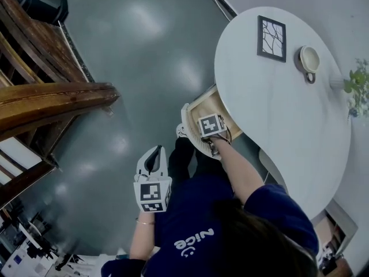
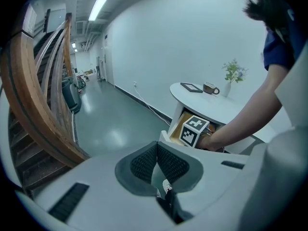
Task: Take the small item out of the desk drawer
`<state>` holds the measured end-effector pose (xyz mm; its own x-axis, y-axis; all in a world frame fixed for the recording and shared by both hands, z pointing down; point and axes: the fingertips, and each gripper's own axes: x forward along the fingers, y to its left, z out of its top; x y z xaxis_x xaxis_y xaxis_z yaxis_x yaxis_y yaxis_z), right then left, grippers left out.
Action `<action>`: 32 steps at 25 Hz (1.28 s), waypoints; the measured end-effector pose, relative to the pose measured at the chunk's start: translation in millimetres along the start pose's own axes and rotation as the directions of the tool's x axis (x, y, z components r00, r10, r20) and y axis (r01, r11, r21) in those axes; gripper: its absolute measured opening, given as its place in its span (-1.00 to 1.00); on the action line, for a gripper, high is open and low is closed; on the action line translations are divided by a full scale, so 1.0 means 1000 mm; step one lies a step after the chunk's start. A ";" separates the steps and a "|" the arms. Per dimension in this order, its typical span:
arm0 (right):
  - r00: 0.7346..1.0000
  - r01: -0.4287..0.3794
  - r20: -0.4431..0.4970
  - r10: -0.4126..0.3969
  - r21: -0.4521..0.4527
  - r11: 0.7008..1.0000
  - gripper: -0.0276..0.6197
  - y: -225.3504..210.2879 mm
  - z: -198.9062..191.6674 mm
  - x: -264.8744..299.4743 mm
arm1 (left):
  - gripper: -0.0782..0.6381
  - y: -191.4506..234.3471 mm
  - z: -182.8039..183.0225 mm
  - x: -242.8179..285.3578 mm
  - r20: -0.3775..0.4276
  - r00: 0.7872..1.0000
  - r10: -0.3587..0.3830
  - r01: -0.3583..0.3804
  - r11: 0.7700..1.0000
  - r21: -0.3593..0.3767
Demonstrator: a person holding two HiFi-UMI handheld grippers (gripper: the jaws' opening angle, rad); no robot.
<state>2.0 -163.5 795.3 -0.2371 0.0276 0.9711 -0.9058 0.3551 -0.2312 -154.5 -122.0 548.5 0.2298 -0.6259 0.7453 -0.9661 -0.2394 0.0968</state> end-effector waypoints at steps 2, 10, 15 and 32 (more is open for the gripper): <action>1.000 0.010 0.016 -0.010 -0.009 1.000 -0.49 0.001 0.001 -0.010 | -0.77 -0.001 0.003 0.001 0.012 1.000 -0.006 0.006 1.000 -0.003; 0.998 0.023 0.066 -0.020 -0.055 0.998 -0.49 0.013 -0.003 -0.049 | -0.77 -0.005 0.024 0.003 0.075 0.997 -0.035 0.035 0.999 -0.003; 0.993 0.013 0.119 -0.009 -0.037 0.999 -0.49 0.023 -0.003 -0.074 | -0.77 -0.002 0.032 0.005 0.123 0.991 -0.058 0.070 0.993 -0.095; 0.935 0.010 0.354 -0.018 0.023 1.000 -0.49 0.037 -0.006 -0.158 | -0.77 -0.031 0.069 0.018 0.203 0.956 -0.211 0.212 0.977 0.013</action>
<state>7.7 -149.2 633.9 -0.3300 -0.3118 0.8910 -0.9161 0.3333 -0.2227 -112.4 -177.2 513.6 0.4471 -0.6987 0.5585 -0.8936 -0.3764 0.2445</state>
